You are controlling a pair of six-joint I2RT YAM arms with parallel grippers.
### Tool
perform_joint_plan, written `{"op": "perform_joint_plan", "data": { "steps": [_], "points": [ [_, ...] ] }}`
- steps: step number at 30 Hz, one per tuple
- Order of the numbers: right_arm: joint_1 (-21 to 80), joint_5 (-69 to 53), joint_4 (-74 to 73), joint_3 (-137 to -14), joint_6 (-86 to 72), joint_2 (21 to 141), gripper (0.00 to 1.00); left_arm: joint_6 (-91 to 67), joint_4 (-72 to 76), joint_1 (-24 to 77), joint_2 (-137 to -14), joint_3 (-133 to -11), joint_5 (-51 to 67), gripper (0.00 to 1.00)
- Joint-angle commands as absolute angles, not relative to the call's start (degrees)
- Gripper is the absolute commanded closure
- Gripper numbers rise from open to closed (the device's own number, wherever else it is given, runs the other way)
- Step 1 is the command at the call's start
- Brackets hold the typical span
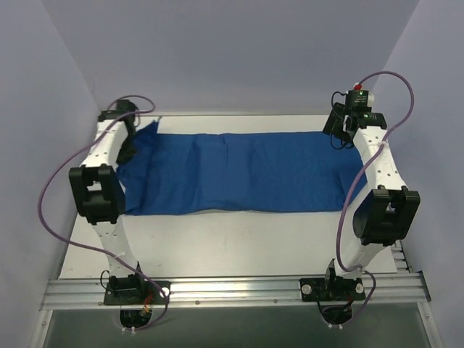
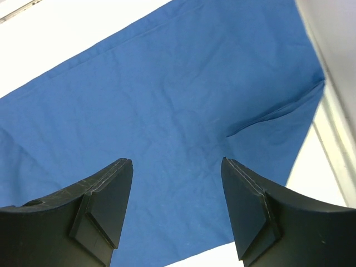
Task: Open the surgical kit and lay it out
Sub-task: Open the surgical kit at the center of the board.
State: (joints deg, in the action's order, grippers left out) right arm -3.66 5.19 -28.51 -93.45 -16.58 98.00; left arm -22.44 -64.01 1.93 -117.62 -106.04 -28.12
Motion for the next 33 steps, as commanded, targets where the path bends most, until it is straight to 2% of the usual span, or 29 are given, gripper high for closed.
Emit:
{"op": "perform_joint_plan", "data": {
  "steps": [1,4,7,10,14,15,16,18,19,22,24,28,33],
  "points": [
    [-3.16,2.38,-29.09,-93.26,-19.50,99.31,0.35,-19.52,-68.46,-10.59,-112.50,-110.81,-38.23,0.36],
    [-3.43,1.76,-28.57,-91.59,-20.91,99.32,0.35,-23.11,-70.14,-15.37,-110.49,-111.10,-36.14,0.04],
    [-4.57,1.76,-28.65,-89.83,-22.06,100.80,0.35,-24.79,-69.09,-13.54,-108.11,-109.78,-32.55,0.06],
    [-5.01,4.65,-27.34,-88.60,-21.10,101.95,0.39,-26.45,-70.66,-6.79,-107.84,-110.91,-31.30,0.06],
    [-6.94,0.89,-23.21,-85.09,-21.01,103.09,0.51,-25.68,-65.68,4.81,-107.32,-108.65,-28.23,0.06],
    [-8.07,0.62,-22.68,-83.42,-21.09,103.36,0.56,-25.49,-63.57,5.88,-107.66,-105.24,-26.73,0.06],
    [-8.69,0.62,-22.15,-82.63,-21.01,104.06,0.65,-25.40,-61.20,6.58,-108.36,-104.07,-24.89,0.06],
    [-9.92,0.70,-21.89,-80.43,-19.35,104.76,0.73,-25.58,-59.17,7.29,-111.16,-101.62,-21.01,0.00],
    [-10.02,1.23,-20.93,-79.81,-18.47,105.20,0.76,-25.05,-58.37,7.29,-111.96,-100.73,-20.05,0.05],
    [-10.72,2.46,-20.48,-79.19,-16.53,107.83,0.86,-23.91,-56.00,7.03,-114.43,-97.49,-19.69,0.10],
    [-10.81,0.62,-20.04,-79.63,-15.65,109.85,0.87,-23.73,-54.41,6.51,-114.78,-95.37,-18.56,0.11],
    [-10.63,-1.48,-17.77,-79.72,-16.00,113.64,0.99,-23.91,-52.29,5.45,-115.66,-92.55,-16.79,0.22],
    [-11.86,1.82,-17.66,-76.12,-17.14,114.87,1.00,-24.43,-51.59,5.27,-115.84,-90.70,-16.17,0.26]
  ]
}}
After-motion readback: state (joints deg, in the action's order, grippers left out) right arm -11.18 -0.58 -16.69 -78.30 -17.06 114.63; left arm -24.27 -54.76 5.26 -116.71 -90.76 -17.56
